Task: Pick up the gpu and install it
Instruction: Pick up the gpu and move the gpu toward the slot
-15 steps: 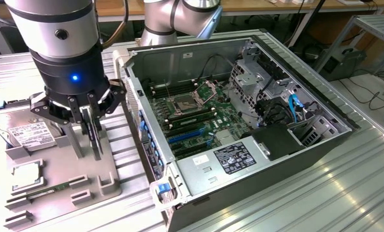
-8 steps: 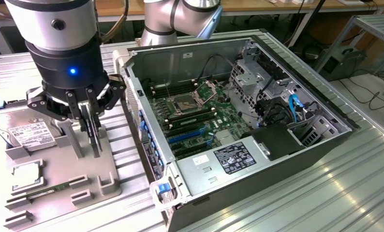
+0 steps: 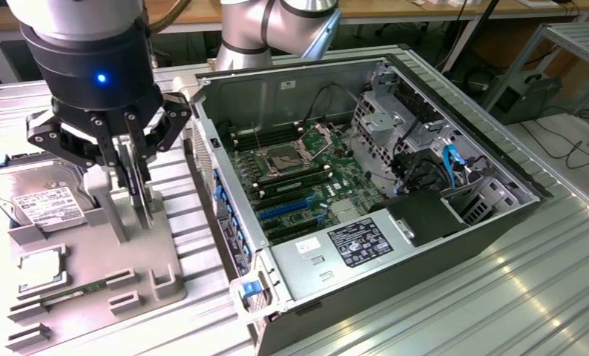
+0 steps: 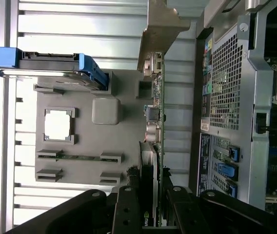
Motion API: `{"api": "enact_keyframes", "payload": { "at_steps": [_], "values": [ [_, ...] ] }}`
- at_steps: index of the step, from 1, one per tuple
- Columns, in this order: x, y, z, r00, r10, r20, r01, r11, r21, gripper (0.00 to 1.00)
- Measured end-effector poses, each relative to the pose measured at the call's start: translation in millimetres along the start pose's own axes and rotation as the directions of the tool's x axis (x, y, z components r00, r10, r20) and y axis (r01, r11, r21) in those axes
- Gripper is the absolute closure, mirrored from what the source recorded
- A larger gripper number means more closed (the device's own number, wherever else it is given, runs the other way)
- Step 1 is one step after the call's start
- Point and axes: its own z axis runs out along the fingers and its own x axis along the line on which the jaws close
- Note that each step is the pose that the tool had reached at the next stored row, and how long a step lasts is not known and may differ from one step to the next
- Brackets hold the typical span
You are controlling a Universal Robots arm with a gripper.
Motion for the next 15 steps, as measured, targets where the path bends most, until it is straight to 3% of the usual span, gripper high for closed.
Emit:
{"api": "enact_keyframes", "payload": {
  "at_steps": [8, 15],
  "values": [
    [0.2, 0.8, -17.9, 1.0000, 0.000, 0.0001, 0.000, 1.0000, 0.0000, 0.73],
    [0.4, 1.8, -40.7, 1.0000, 0.000, 0.0001, 0.000, 1.0000, 0.0000, 0.73]
  ]
}}
